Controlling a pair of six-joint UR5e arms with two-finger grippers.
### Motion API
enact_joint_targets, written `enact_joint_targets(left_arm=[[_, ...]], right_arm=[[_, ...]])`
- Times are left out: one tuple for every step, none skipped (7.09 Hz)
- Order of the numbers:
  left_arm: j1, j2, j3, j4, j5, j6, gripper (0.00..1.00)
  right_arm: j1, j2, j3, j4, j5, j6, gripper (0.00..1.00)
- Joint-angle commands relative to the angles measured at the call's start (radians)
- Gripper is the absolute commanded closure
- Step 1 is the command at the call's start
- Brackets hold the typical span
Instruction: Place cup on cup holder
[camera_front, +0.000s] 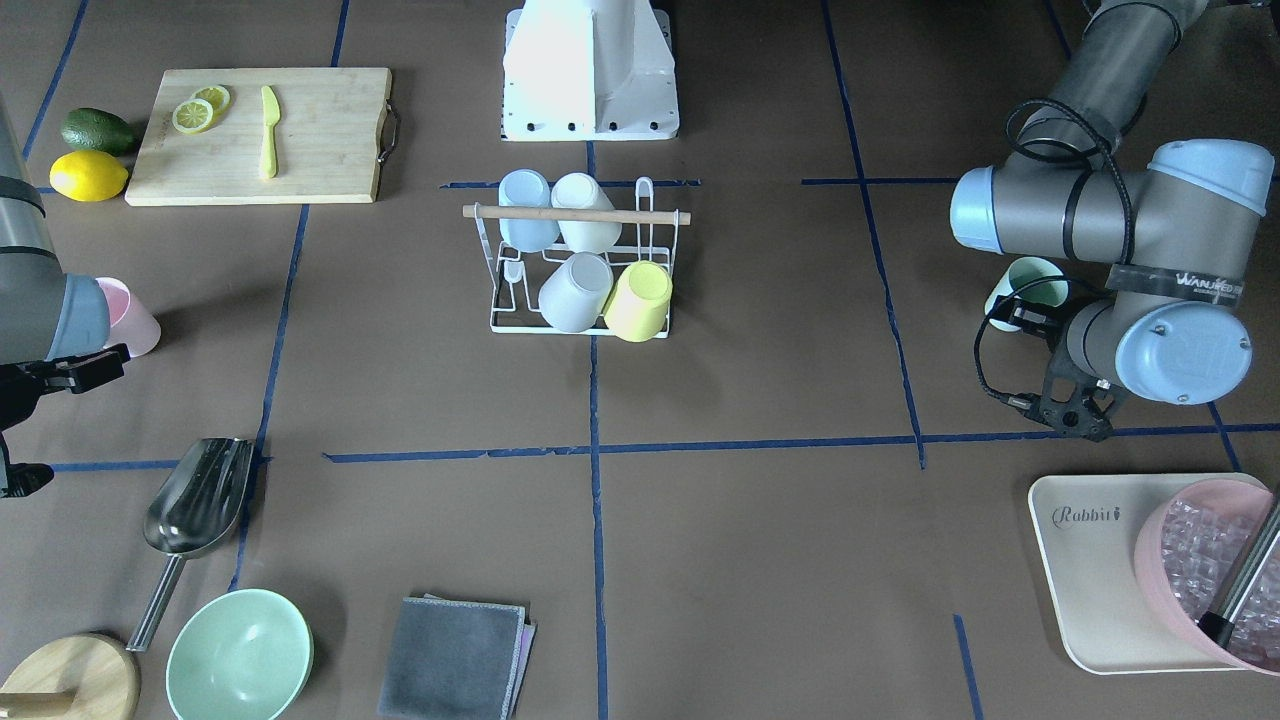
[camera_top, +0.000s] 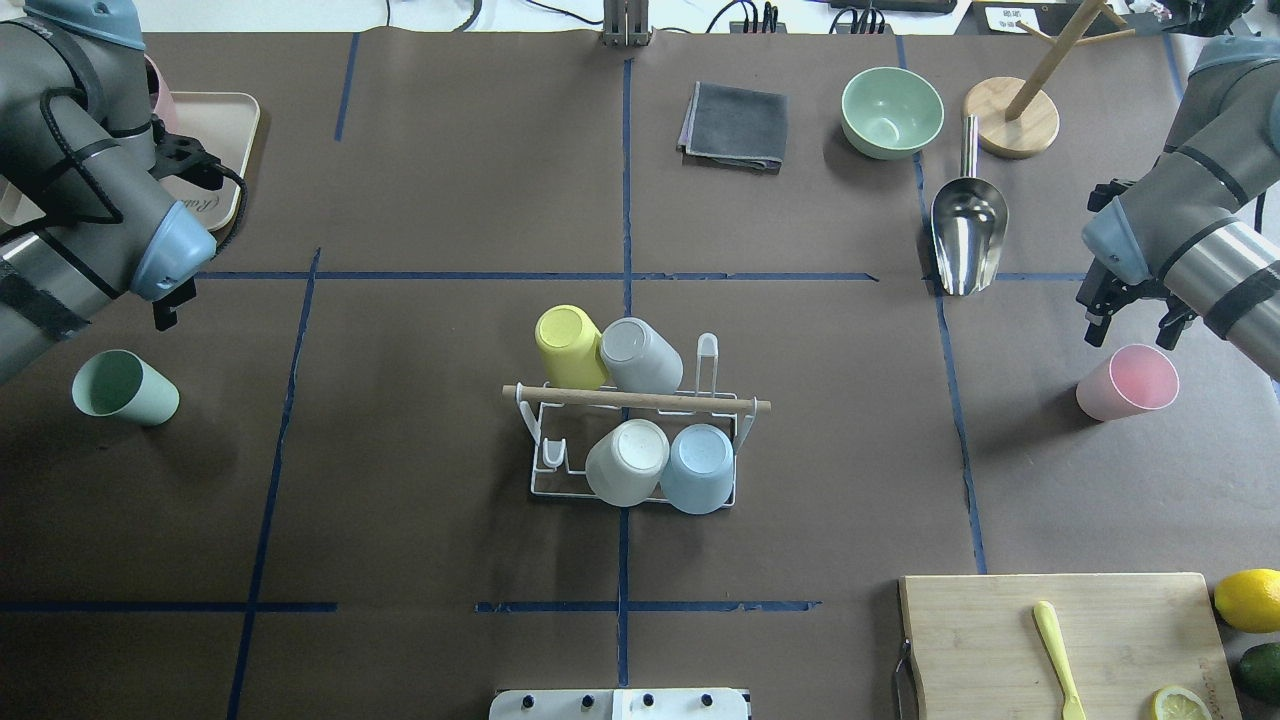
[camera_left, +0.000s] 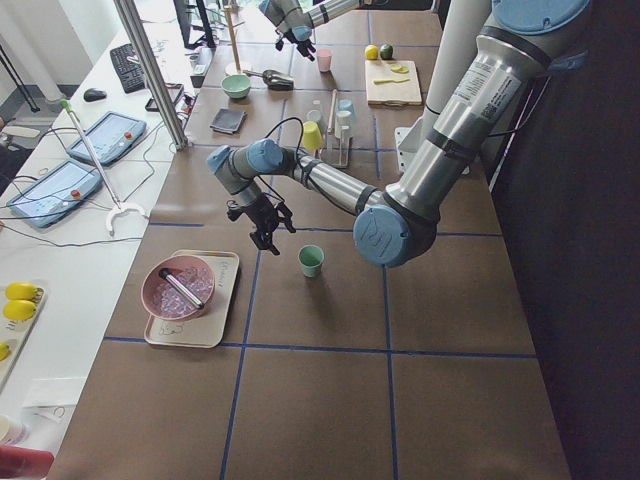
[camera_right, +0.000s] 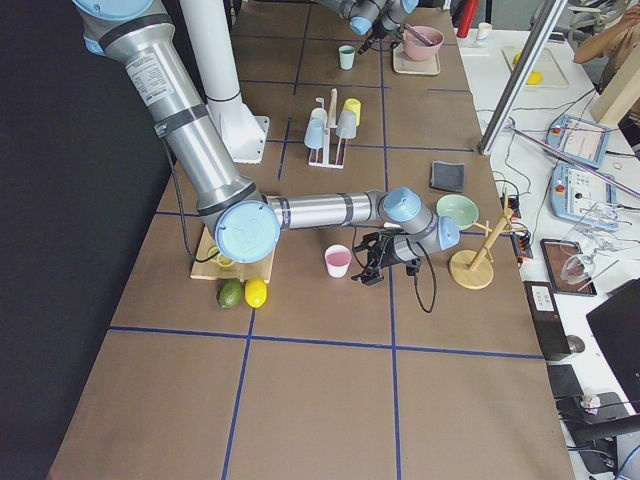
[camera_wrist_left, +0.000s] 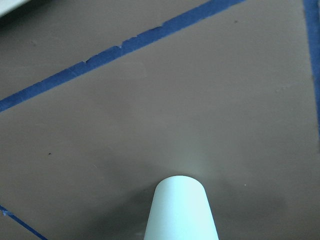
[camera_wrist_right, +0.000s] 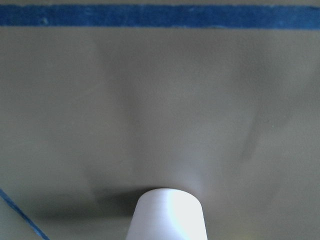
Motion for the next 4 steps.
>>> enact_joint_targets(left_arm=[[0.006, -0.001, 0.051, -0.023, -0.005, 0.002, 0.0], [0.009, -0.001, 0.084, -0.061, -0.005, 0.0, 0.0], [0.022, -0.001, 0.106, -0.083, -0.005, 0.0, 0.0], [0.035, -0.001, 0.117, -0.081, -0.005, 0.0, 0.0]], right_arm=[[-0.022, -0.003, 0.001, 0.0, 0.013, -0.007, 0.0], [-0.035, -0.011, -0.002, 0.0, 0.031, -0.007, 0.0], [-0.061, -0.026, -0.001, 0.0, 0.057, -0.007, 0.0], [-0.075, -0.03, -0.002, -0.002, 0.057, -0.004, 0.0]])
